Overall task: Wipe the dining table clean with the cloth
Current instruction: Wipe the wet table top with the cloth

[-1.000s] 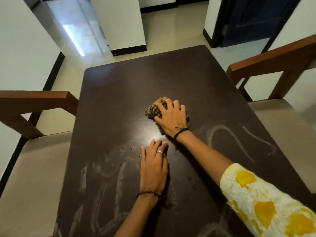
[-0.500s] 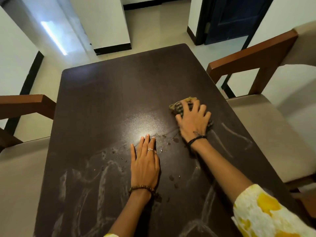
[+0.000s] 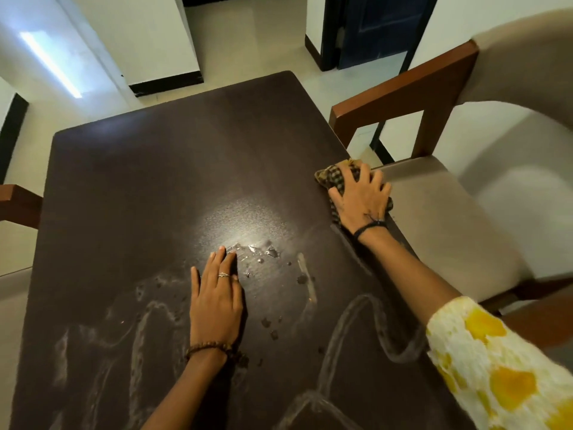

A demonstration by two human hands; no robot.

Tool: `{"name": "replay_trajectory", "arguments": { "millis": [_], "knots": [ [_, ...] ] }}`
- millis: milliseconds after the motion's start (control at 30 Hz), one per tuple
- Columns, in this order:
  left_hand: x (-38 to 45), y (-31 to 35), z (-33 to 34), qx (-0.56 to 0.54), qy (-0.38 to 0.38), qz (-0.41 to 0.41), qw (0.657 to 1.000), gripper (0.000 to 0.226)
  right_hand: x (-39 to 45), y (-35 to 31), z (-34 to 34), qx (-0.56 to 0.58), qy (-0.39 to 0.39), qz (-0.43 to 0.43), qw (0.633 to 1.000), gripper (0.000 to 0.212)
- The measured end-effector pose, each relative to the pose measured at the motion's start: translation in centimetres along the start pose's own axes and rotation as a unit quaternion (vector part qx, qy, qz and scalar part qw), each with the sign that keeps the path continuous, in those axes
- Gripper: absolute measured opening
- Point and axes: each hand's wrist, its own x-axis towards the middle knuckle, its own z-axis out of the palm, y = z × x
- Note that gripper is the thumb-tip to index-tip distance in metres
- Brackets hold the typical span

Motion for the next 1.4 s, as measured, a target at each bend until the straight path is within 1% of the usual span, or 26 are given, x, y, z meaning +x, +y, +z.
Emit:
{"name": "replay_trajectory", "arguments": {
  "millis": [67, 200, 267, 367, 500, 567, 633, 733, 833, 967, 1067, 1133, 1200, 1267, 1333, 1400],
  "knots": [
    [0.0, 0.1, 0.1, -0.002, 0.000, -0.001, 1.000, 0.053, -2.6, 1.1, -0.3, -0.009, -0.002, 0.004, 1.000, 0.056],
    [0.0, -0.1, 0.2, 0.001, -0.003, -0.004, 1.000, 0.051, -7.3, 2.7, 0.0, -0.011, 0.042, 0.001, 0.999, 0.051],
    [0.0, -0.1, 0.3, 0.001, -0.003, -0.006, 1.000, 0.051, -6.8, 2.9, 0.3, -0.013, 0.052, 0.004, 0.999, 0.050],
    [0.1, -0.1, 0.3, 0.000, 0.000, -0.007, 1.000, 0.051, -3.9, 2.4, 0.0, -0.017, 0.021, 0.011, 1.000, 0.054],
    [-0.1, -0.2, 0.2, -0.002, -0.001, -0.007, 1.000, 0.051, -1.1, 2.2, -0.3, -0.008, 0.010, 0.009, 1.000, 0.056],
    [0.0, -0.2, 0.2, -0.006, -0.002, -0.004, 1.000, 0.051, -1.7, 2.4, -0.3, -0.007, 0.010, 0.018, 1.000, 0.056],
    [0.0, -0.2, 0.2, -0.007, -0.003, -0.004, 1.000, 0.051, -3.4, 1.9, 0.0, -0.012, 0.018, 0.047, 0.999, 0.054],
    [0.0, -0.1, 0.2, -0.007, -0.004, -0.003, 1.000, 0.051, -6.5, -1.2, 0.7, -0.018, 0.038, 0.068, 0.997, 0.053],
    [0.1, 0.0, 0.1, -0.033, -0.004, -0.009, 0.999, 0.051, -8.5, -5.4, 1.3, -0.018, 0.045, 0.027, 0.998, 0.056],
    [-0.1, 0.1, -0.5, -0.111, 0.011, -0.032, 0.993, 0.048, -10.8, -10.1, 1.4, 0.009, 0.028, -0.040, 0.999, 0.061],
    [-0.2, 0.0, -1.2, -0.154, 0.008, -0.051, 0.987, 0.046, -11.9, -9.5, 0.9, 0.025, 0.027, -0.137, 0.990, 0.057],
    [-0.7, -0.2, -2.1, -0.152, -0.005, -0.054, 0.987, 0.043, -11.0, -7.0, 0.4, 0.025, 0.021, -0.169, 0.985, 0.049],
    [-2.1, -1.3, -3.3, -0.126, -0.015, -0.038, 0.991, 0.043, -9.2, -3.8, -0.2, 0.033, 0.008, -0.130, 0.991, 0.049],
    [-3.9, -3.4, -4.8, -0.086, -0.014, -0.030, 0.996, 0.045, -7.3, -0.8, -0.6, 0.028, -0.015, -0.065, 0.997, 0.049],
    [-5.6, -5.9, -6.1, -0.052, -0.007, -0.055, 0.997, 0.041, -6.4, 0.8, -0.7, 0.024, -0.025, 0.002, 0.999, 0.052],
    [-6.9, -8.0, -7.0, -0.032, -0.004, -0.104, 0.994, 0.041, -6.5, -0.2, -0.6, 0.021, -0.009, 0.073, 0.997, 0.051]
  ]
}}
